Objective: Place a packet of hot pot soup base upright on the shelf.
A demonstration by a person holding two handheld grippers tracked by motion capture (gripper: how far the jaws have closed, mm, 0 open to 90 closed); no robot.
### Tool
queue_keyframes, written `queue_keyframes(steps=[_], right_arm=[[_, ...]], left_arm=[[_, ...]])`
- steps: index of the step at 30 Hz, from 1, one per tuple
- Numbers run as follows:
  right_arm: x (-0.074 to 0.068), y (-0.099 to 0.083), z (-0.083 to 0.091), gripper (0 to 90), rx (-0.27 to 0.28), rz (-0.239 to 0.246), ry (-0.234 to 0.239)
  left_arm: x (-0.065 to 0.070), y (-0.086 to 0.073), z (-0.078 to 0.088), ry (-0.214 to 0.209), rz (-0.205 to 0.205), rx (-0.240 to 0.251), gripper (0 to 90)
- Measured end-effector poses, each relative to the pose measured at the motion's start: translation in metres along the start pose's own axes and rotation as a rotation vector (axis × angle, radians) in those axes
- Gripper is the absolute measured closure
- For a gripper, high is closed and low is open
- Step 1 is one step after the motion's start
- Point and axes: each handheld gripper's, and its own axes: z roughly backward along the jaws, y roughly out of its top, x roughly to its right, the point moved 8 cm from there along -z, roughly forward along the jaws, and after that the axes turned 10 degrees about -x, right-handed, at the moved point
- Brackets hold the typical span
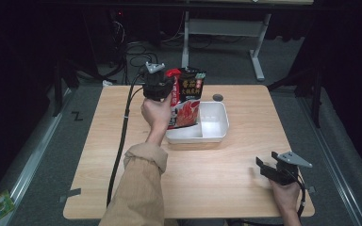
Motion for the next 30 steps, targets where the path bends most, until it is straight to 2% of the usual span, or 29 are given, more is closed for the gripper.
queue_keyframes(steps=[5, 8, 14, 18, 26, 30], right_arm=[[-0.001, 0.000, 0.000, 29.5, -0.003, 0.005, 0.001], [-0.001, 0.000, -0.001, 29.4, -0.003, 0.014, -0.002], [-0.001, 0.000, -0.001, 29.5, -0.005, 0.015, -0.001], [-0.001, 0.000, -0.001, 29.4, -0.005, 0.016, -0.001], [-0.001, 0.000, -0.001, 29.5, -0.009, 0.016, -0.001], [-0.002, 0.000, -0.001, 29.5, -0.013, 0.014, -0.002]], left_arm=[[0.002, -0.003, -0.009, 0.018, -0.011, -0.014, 88.9], [0.001, -0.004, -0.014, 0.044, -0.038, -0.012, 88.8], [-0.001, -0.007, -0.020, 0.049, -0.042, -0.024, 88.7], [0.000, -0.010, -0.024, 0.060, -0.066, -0.026, 88.6], [-0.006, -0.022, -0.032, 0.050, -0.009, -0.003, 87.7], [-0.007, -0.030, -0.036, 0.049, -0.011, -0.006, 87.3]])
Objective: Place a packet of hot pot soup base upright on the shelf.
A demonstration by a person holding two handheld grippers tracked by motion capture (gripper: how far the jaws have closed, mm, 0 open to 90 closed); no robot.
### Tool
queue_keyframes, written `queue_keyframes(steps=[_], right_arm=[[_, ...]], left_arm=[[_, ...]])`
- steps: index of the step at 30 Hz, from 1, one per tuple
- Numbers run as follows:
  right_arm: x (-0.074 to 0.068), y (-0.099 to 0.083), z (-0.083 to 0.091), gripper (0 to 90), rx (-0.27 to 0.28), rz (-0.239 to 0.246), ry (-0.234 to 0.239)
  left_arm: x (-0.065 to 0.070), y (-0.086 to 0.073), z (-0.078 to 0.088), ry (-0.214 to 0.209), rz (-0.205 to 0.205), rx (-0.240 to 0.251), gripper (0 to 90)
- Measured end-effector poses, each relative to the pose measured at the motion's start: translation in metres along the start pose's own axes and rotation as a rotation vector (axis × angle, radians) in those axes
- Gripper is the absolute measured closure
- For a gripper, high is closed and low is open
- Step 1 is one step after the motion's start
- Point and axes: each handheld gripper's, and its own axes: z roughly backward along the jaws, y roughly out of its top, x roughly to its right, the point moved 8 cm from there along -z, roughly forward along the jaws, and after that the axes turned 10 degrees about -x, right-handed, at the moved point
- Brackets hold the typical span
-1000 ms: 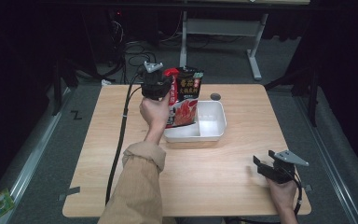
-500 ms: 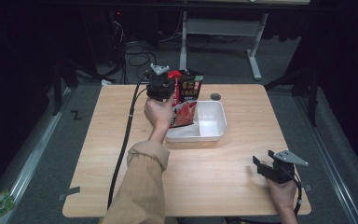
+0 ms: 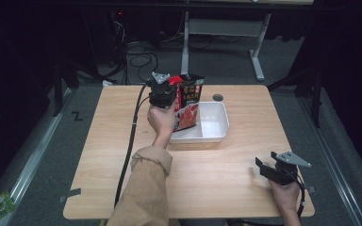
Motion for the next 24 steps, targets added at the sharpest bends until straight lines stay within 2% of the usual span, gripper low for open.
queue_keyframes(steps=[7, 13, 18, 24], right_arm=[[0.001, 0.000, -0.001, 29.5, -0.004, 0.002, -0.002], [0.000, 0.000, 0.000, 29.5, -0.001, 0.003, -0.001], [0.000, 0.000, -0.001, 29.6, -0.006, 0.002, -0.002], [0.000, 0.000, -0.001, 29.6, -0.005, 0.002, -0.001]], left_arm=[[0.003, -0.012, -0.008, -0.021, -0.021, -0.020, 84.9], [-0.002, -0.018, -0.003, -0.026, -0.015, -0.022, 83.2], [-0.005, -0.021, 0.001, -0.050, -0.026, -0.046, 81.6], [-0.009, -0.025, 0.004, -0.052, -0.034, -0.076, 79.3]])
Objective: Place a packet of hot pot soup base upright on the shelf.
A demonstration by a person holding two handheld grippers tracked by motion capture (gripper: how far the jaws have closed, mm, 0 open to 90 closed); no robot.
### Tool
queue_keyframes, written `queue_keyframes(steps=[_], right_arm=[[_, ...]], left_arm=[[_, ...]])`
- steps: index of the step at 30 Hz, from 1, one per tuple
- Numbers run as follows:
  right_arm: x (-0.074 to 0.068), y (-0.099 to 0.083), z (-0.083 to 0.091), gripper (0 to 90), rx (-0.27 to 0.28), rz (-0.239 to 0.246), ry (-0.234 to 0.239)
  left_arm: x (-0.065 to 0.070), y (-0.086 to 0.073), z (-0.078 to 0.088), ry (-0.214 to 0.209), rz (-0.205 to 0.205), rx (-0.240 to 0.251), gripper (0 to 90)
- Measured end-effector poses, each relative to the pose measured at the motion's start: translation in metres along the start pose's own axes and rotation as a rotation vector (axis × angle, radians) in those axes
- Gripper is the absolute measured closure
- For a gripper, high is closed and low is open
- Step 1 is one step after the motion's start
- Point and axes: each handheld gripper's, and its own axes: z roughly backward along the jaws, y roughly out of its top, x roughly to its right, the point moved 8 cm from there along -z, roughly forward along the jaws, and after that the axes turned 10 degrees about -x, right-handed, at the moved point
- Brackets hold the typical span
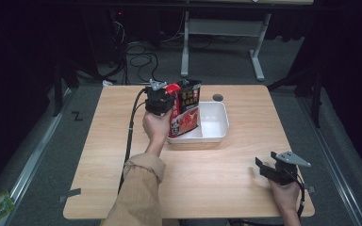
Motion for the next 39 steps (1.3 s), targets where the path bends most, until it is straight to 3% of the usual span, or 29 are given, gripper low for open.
queue_keyframes(steps=[5, 21, 32, 37, 39], right_arm=[[0.000, 0.000, 0.000, 29.6, -0.001, 0.007, -0.002], [0.000, 0.000, 0.000, 29.6, -0.002, 0.006, -0.002], [0.000, 0.000, -0.001, 29.6, -0.001, 0.008, -0.002], [0.000, 0.000, -0.001, 29.7, -0.003, 0.007, -0.003], [0.000, 0.000, -0.001, 29.6, -0.006, 0.005, -0.002]], left_arm=[[-0.001, -0.002, 0.002, -0.007, -0.022, -0.015, 77.3], [-0.012, -0.009, 0.006, -0.004, -0.032, -0.064, 70.7], [-0.023, -0.017, 0.007, -0.021, 0.012, -0.082, 65.9], [-0.024, -0.019, 0.007, -0.034, 0.018, -0.090, 59.2], [-0.024, -0.019, 0.008, -0.028, 0.011, -0.083, 52.7]])
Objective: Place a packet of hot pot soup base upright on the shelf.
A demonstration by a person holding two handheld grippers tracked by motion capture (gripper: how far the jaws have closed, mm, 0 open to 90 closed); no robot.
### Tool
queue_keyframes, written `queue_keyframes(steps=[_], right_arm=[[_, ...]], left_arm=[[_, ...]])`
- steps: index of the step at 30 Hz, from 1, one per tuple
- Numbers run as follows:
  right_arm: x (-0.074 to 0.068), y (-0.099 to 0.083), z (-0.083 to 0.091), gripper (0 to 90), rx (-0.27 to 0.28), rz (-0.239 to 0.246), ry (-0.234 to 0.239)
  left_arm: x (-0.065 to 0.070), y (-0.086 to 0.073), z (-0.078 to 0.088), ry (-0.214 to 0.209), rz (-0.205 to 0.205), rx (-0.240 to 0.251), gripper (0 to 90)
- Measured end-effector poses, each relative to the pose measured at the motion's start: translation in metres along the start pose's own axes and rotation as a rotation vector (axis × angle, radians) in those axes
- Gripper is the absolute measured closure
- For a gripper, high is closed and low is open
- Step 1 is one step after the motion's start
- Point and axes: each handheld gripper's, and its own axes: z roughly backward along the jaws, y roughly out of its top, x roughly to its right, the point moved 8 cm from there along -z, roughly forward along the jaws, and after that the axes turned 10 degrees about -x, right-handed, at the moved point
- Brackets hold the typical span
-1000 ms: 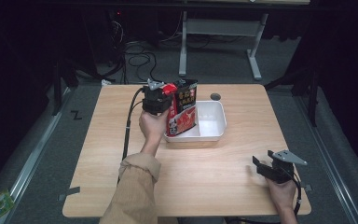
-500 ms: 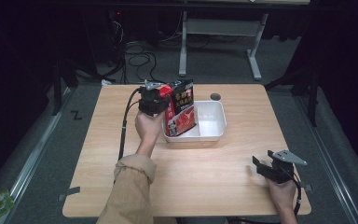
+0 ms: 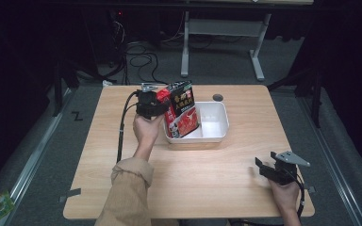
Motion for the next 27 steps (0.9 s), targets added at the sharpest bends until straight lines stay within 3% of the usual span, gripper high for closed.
queue_keyframes(steps=[7, 11, 16, 27], right_arm=[[0.000, 0.000, 0.000, 29.7, -0.006, -0.001, 0.000], [0.000, 0.000, 0.000, 29.6, -0.002, -0.004, 0.000], [0.000, 0.000, 0.000, 29.6, -0.005, -0.002, -0.001], [0.000, 0.000, -0.002, 29.6, -0.019, 0.005, -0.009]], left_arm=[[-0.002, -0.001, 0.013, -0.001, -0.018, 0.023, 42.6], [-0.005, -0.001, 0.025, 0.012, -0.025, 0.026, 41.5], [-0.004, -0.003, 0.049, 0.005, -0.034, 0.078, 41.4], [-0.020, -0.026, 0.090, 0.020, -0.024, 0.116, 41.4]])
